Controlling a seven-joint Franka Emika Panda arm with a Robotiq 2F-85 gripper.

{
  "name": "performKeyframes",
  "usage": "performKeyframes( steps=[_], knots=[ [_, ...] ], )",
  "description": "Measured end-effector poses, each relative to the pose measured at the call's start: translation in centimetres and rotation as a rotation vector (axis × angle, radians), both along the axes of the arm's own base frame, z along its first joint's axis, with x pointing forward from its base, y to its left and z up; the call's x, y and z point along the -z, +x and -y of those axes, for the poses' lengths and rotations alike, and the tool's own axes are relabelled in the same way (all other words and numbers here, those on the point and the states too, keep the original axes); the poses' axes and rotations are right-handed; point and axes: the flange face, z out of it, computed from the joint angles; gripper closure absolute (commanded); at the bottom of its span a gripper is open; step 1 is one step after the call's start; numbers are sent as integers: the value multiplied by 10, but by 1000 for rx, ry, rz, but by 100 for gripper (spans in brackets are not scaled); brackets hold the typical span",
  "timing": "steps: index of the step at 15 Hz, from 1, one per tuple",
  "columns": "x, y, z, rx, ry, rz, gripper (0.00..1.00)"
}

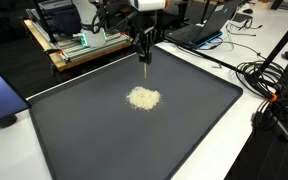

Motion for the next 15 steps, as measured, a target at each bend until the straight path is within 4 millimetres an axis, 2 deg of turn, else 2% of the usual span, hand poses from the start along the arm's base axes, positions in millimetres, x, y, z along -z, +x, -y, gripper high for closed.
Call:
performKeyframes(
  steps=[8,15],
  knots=[
    [43,10,8,25,29,75,97],
    [68,13,20,72,13,82,97]
  ],
)
